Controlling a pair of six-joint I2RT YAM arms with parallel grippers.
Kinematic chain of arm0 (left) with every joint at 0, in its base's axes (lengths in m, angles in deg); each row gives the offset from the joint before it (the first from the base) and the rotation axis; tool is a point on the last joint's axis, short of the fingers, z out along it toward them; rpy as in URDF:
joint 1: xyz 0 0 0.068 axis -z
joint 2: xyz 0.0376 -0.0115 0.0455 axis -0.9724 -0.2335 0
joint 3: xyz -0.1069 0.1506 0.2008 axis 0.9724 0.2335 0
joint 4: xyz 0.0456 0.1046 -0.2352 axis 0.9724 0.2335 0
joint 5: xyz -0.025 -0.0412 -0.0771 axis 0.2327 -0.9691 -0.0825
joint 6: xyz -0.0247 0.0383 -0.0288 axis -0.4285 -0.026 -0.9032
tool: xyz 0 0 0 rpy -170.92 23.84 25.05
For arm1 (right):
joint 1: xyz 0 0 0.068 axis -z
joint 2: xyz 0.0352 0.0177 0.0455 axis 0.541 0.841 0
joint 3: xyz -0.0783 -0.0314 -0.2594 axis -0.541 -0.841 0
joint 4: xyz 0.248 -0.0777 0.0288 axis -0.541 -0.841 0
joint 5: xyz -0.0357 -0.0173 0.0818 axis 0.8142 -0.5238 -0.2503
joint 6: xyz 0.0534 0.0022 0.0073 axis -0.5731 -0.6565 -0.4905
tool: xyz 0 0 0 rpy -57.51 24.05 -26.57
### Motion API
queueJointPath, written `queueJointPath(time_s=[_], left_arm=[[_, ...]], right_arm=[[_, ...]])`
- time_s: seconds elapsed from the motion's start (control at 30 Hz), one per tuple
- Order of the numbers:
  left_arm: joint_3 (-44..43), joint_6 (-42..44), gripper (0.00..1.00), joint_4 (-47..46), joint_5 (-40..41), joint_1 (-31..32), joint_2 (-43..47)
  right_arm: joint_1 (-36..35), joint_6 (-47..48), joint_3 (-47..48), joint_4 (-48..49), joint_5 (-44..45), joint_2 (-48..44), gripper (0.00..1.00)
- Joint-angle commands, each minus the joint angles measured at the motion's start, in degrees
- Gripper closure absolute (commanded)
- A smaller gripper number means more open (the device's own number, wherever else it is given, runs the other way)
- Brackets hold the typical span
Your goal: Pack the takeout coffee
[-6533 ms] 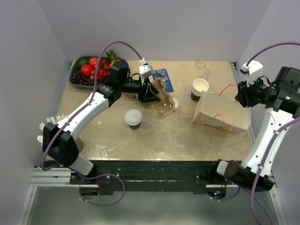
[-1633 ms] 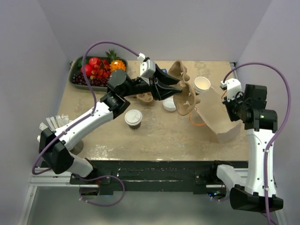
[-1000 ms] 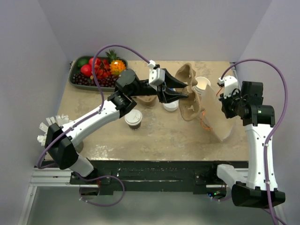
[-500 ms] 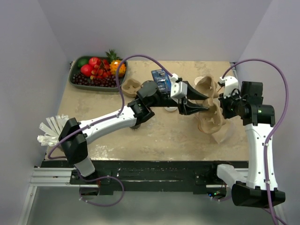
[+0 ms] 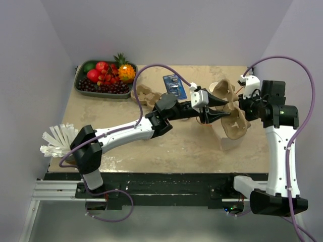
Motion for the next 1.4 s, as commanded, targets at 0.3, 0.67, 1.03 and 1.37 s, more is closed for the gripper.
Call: queueJointPath(time_s=[0.3,0.67,1.03,1.37], left_arm=[[8.73,3.46,1.00,-5.16,6.89,0.46,1.74],[8.04,-0.40,1.00,-2.44,4.17,-1.65,2.18],[1.27,-11.75,1.00,-0.95,-15.78,-4.29,-2.47],[2.06,-7.53,1.00,4.50,-12.45,-4.29,-1.59]], right_arm=[[0.00,-1.57,1.97,-0.80,-0.91,-0.05,1.00],[-0.18,3.17,2.76,-2.65,-2.85,0.04,1.00],[-0.71,5.02,2.05,-4.05,-5.40,-2.51,1.00],[-0.62,5.81,6.79,-4.40,-3.37,-2.25,1.00]])
